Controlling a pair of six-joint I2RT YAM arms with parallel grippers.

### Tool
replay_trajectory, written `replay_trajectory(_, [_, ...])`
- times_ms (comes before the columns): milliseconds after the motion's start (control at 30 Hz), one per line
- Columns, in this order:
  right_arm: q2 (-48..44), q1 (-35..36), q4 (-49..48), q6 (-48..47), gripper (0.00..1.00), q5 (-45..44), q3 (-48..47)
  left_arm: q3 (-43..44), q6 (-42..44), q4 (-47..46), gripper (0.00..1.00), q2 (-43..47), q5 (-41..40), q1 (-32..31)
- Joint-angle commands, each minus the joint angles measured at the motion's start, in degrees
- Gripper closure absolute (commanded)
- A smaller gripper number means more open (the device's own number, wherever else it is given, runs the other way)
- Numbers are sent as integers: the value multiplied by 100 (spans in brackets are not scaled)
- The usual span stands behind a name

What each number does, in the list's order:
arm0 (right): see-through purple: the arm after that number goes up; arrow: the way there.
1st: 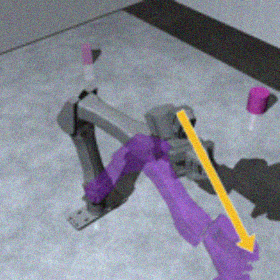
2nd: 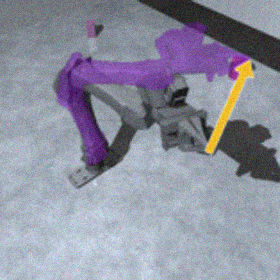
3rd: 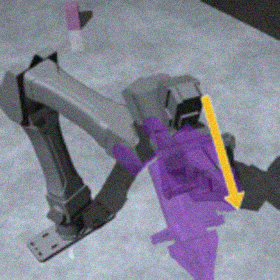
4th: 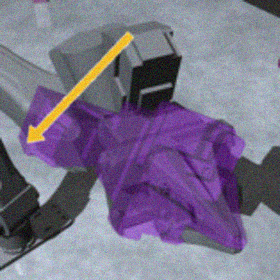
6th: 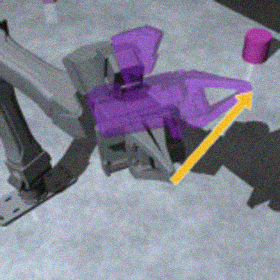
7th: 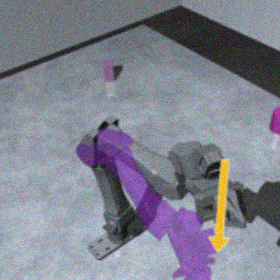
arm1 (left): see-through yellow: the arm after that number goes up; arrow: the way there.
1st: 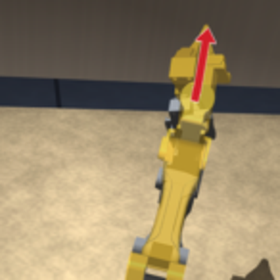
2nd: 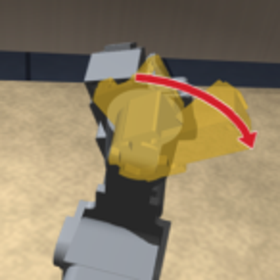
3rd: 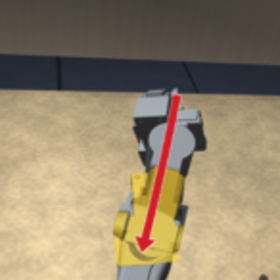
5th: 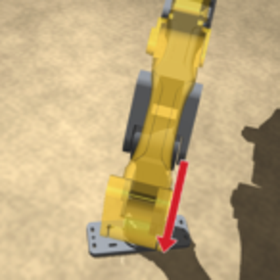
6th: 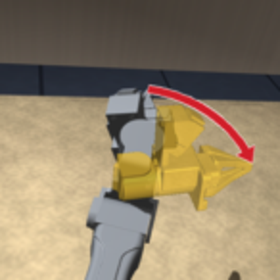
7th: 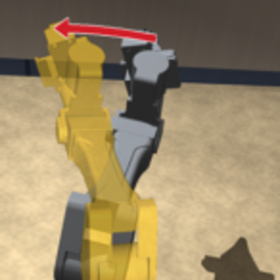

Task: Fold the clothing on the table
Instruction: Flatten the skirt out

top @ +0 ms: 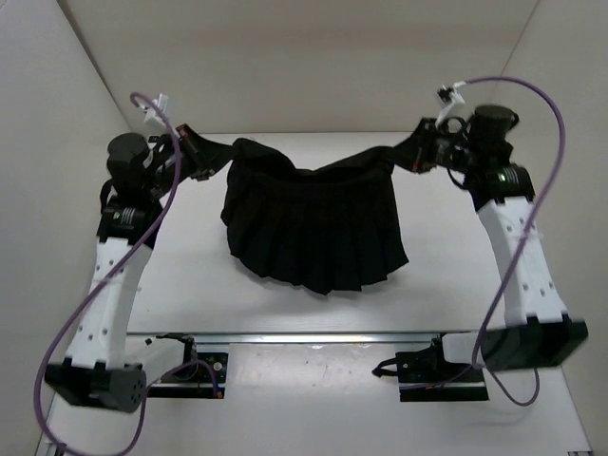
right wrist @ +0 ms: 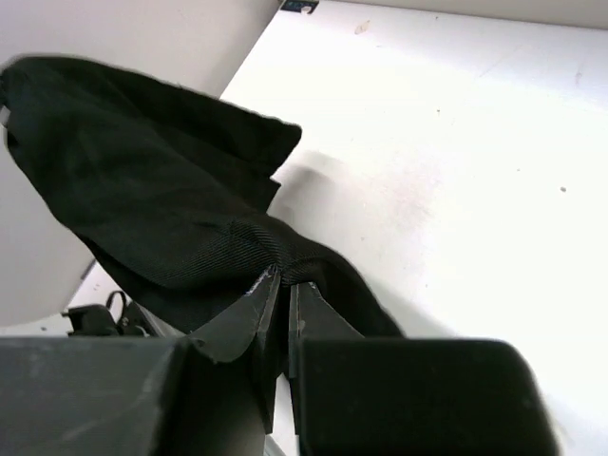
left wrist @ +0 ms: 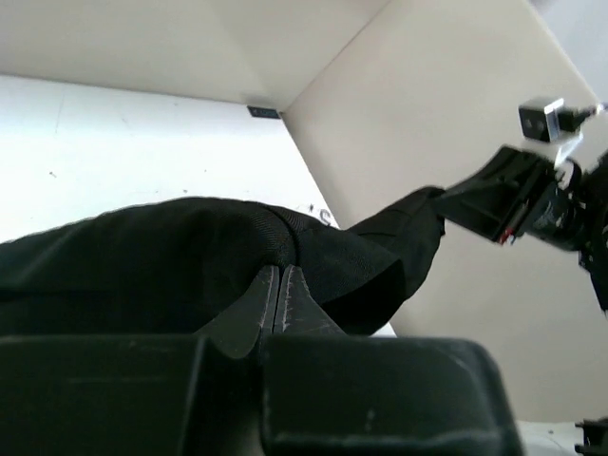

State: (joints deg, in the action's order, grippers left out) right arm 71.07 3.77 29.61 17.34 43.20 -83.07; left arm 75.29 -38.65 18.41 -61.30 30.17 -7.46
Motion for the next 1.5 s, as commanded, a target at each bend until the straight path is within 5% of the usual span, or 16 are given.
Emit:
replay_trajectory(0, [1135, 115, 45, -73, 100, 57, -987, 64, -133, -486, 100, -1047, 339, 201])
replay_trajectory(233, [3210, -68, 116, -5, 100, 505, -4529, 3083, 113, 73, 100, -3061, 656, 430])
replay_trajectory(333, [3221, -368, -559, 532, 100, 1005, -4377, 3931, 191, 329, 100, -3283, 814, 720])
replay_trajectory(500, [2747, -614, -613, 130, 100, 795, -2894, 2029, 183, -293, 100, -2414, 683, 853])
replay_trajectory(700, [2255, -412, -1490, 268, 100, 331, 495, -2547, -546, -2252, 100, -1456, 657, 395])
replay_trajectory(800, [2052, -140, -1853, 392, 100, 22, 1772, -3719, -529, -2431, 100, -1429, 351, 202])
replay_trajectory(867, [2051, -26, -1880, 419, 91, -188, 2248, -4107, -240, -2282, 83, -1525, 235, 166])
replay_trajectory(900, [2008, -17, -1653, 454, 73, -285, 2434, -4301, -152, -2203, 59, -1525, 304, 158])
replay_trajectory(933, [1981, -8, -1468, 419, 63, -364, 2514, -4503, -116, -2132, 47, -1491, 375, 253])
replay_trajectory(1000, [1771, 62, -1239, 436, 40, -628, 2952, -4654, -11, -1852, 37, -1089, 236, 333])
replay_trajectory(1100, [1114, 124, -1238, 567, 22, -1129, 3690, -4821, 173, -1263, 28, -560, -125, 263])
replay_trajectory(1233, [426, 37, -1185, 901, 18, -1359, 4420, -5093, 104, -1295, 25, -330, -292, 35])
replay_trajectory(1467, [-13, 510, -939, 1271, 27, -1639, 4993, -5023, 341, -761, 25, -454, -634, -290])
